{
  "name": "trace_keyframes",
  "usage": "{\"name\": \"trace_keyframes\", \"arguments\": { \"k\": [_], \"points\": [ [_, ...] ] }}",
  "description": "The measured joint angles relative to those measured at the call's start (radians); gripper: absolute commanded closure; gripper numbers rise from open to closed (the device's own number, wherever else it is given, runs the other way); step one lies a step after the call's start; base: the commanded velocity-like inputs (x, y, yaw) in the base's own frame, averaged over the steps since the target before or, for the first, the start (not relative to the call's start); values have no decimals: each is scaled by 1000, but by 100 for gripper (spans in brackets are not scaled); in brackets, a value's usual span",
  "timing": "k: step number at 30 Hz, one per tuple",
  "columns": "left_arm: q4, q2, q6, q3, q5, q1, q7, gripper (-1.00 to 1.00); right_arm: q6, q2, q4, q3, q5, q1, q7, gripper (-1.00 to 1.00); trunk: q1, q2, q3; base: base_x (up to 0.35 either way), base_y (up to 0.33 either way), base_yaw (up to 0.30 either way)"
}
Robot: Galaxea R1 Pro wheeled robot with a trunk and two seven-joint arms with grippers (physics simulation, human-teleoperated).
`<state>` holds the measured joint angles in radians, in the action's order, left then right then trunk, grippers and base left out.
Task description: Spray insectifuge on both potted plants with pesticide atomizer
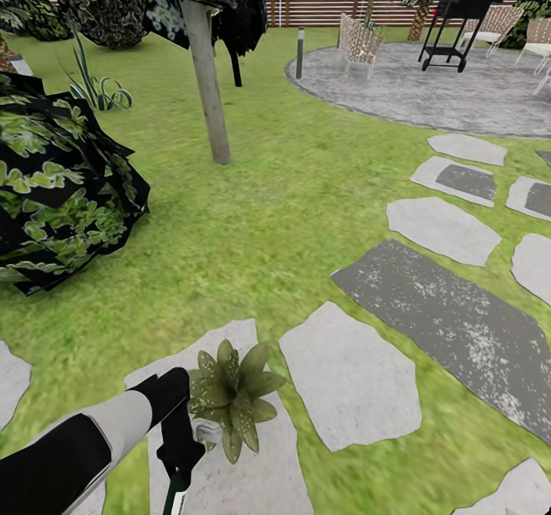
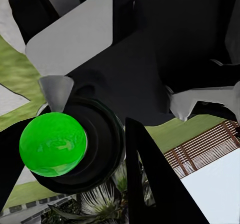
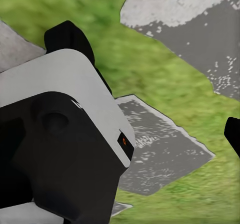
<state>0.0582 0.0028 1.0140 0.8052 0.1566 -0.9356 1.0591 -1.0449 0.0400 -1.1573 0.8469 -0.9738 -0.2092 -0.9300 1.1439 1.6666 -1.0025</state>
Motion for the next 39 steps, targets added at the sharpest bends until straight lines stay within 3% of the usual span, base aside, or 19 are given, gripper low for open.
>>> {"name": "trace_keyframes", "arguments": {
  "k": [3,10,39],
  "points": [
    [0,0,0,-1,0,0,0,100,0,0,0,0,0,0,0,-100,0,0,0,0,0,0],
    [0,0,0,0,0,0,0,100,0,0,0,0,0,0,0,-100,-27,-49,22,0,0,0],
    [0,0,0,0,0,0,3,100,0,1,0,0,0,0,1,-100,-138,-252,152,0,0,0]
  ]
}}
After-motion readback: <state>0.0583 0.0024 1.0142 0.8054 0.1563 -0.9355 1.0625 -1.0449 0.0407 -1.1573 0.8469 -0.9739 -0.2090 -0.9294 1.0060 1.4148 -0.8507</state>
